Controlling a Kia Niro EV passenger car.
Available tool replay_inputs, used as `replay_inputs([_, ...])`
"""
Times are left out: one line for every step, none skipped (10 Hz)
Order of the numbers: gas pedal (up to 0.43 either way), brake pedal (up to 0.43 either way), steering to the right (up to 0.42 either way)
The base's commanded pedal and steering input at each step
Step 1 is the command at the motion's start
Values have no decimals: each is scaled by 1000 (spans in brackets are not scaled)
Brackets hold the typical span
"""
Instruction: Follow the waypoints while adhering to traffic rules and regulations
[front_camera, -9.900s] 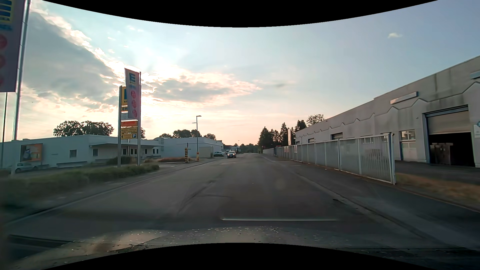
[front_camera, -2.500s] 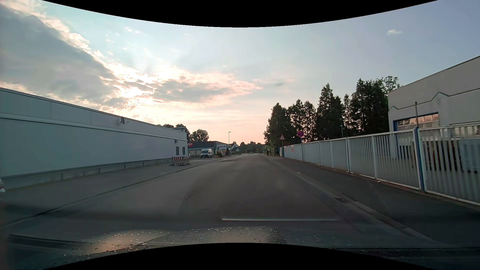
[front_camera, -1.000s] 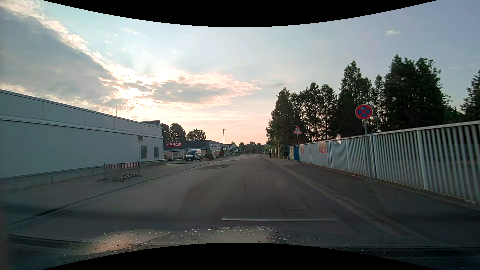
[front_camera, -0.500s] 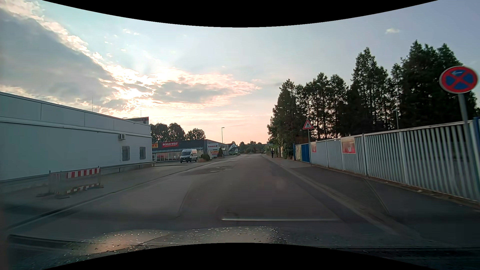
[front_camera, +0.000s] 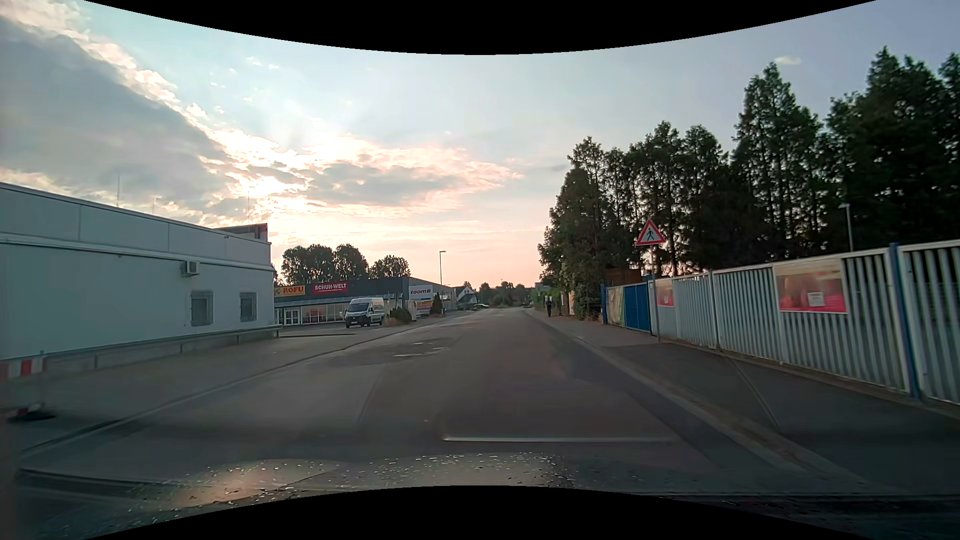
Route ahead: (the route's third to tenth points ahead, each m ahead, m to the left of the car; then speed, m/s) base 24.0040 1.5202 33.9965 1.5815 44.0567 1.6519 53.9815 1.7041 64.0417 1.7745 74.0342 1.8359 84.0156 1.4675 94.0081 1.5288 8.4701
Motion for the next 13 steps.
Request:
replay_inputs([28, 0, -3])
replay_inputs([28, 0, -2])
replay_inputs([28, 0, -3])
replay_inputs([28, 0, -2])
replay_inputs([28, 0, -3])
replay_inputs([28, 0, -3])
replay_inputs([28, 0, -3])
replay_inputs([28, 0, -3])
replay_inputs([28, 0, -3])
replay_inputs([28, 0, -2])
replay_inputs([28, 0, -2])
replay_inputs([20, 0, -3])
replay_inputs([20, 0, -3])
